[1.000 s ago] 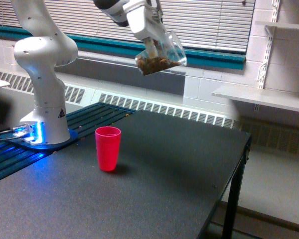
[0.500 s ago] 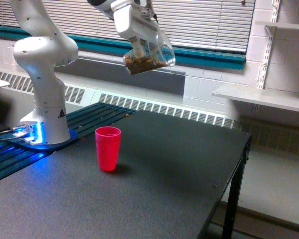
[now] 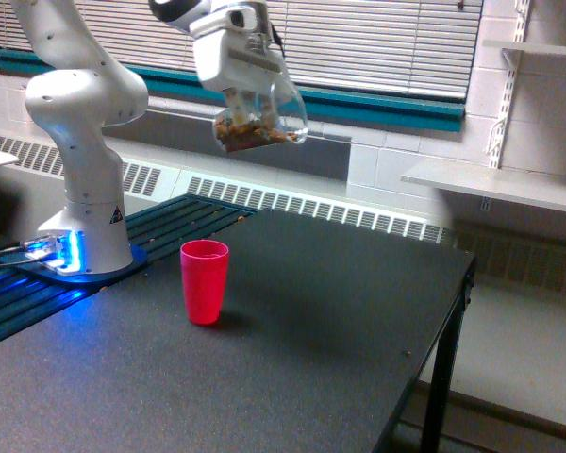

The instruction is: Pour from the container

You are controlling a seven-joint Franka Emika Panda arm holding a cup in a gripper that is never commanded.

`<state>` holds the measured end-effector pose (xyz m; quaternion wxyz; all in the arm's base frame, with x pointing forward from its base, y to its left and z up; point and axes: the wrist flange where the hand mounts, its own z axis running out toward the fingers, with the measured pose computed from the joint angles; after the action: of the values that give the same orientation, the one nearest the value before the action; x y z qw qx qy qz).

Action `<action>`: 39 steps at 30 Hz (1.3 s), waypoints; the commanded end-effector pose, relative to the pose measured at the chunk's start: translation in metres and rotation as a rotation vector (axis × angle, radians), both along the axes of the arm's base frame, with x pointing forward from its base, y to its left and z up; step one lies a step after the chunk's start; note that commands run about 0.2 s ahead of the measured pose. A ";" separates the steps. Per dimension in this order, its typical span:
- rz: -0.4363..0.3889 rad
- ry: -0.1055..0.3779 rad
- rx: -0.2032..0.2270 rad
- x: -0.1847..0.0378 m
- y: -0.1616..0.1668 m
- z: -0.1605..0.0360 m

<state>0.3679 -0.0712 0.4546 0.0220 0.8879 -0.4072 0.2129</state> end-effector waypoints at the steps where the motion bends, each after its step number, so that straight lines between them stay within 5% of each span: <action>1: -0.038 0.012 0.015 -0.015 -0.009 -0.002; 39: -0.064 0.116 0.123 -0.058 0.019 -0.044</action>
<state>0.3165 -0.0533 0.4117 0.0001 0.8877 -0.4390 0.1387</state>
